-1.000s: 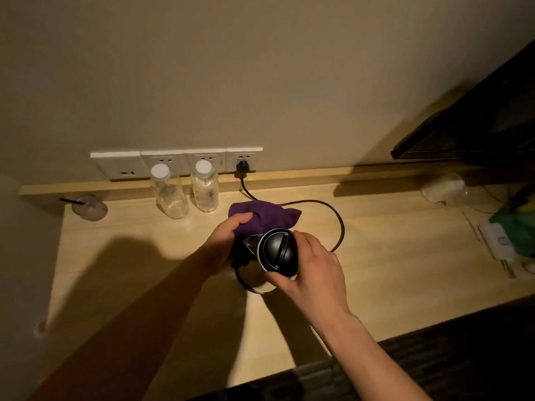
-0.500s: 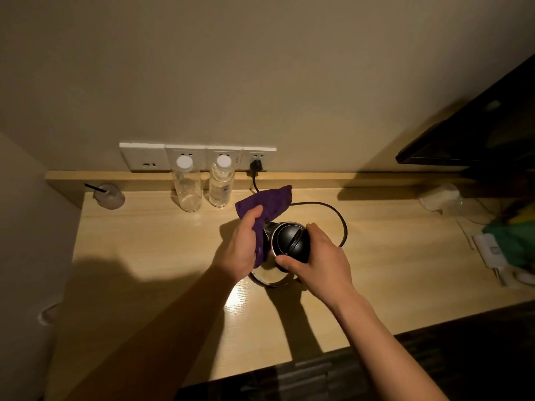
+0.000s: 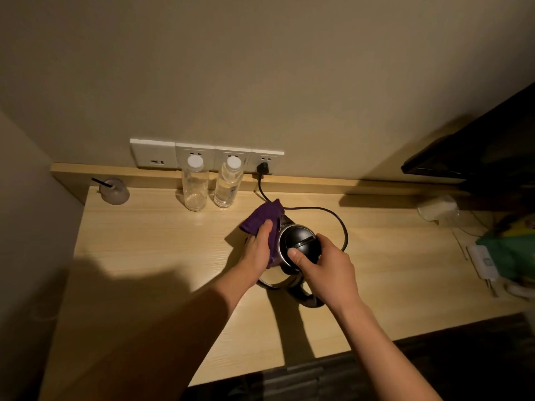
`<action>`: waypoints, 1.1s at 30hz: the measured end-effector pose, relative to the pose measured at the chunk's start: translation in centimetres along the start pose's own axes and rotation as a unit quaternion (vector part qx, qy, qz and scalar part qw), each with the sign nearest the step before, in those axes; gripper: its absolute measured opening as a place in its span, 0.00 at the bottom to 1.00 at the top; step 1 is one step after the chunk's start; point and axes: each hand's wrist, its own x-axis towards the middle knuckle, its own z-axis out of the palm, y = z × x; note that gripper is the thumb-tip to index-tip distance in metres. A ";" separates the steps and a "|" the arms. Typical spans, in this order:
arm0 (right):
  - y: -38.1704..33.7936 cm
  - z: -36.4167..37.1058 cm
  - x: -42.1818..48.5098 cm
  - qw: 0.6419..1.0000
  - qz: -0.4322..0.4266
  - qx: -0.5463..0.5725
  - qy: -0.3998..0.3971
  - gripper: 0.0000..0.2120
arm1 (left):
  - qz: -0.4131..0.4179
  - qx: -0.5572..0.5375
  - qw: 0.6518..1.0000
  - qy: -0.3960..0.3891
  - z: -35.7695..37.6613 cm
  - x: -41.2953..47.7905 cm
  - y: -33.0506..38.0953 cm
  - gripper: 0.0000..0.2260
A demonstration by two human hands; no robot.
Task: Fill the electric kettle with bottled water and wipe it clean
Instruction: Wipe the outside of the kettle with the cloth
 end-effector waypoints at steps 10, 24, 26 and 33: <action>0.0 -3.0 2.7 0.986 0.016 0.044 -0.160 0.37 | 0.020 0.005 1.000 -0.010 0.2 -1.4 -0.5 0.21; -0.1 -0.7 1.6 0.998 0.008 0.002 -0.069 0.14 | -0.010 -0.082 0.995 0.052 0.6 -1.2 -4.9 0.46; -0.5 -0.5 1.4 0.997 0.021 -0.008 -0.068 0.16 | -0.027 -0.103 0.993 0.055 0.1 -0.7 -4.8 0.41; -1.2 -0.9 1.9 0.995 0.058 -0.039 -0.077 0.20 | 0.021 -0.120 0.992 0.042 1.4 -2.7 -3.3 0.32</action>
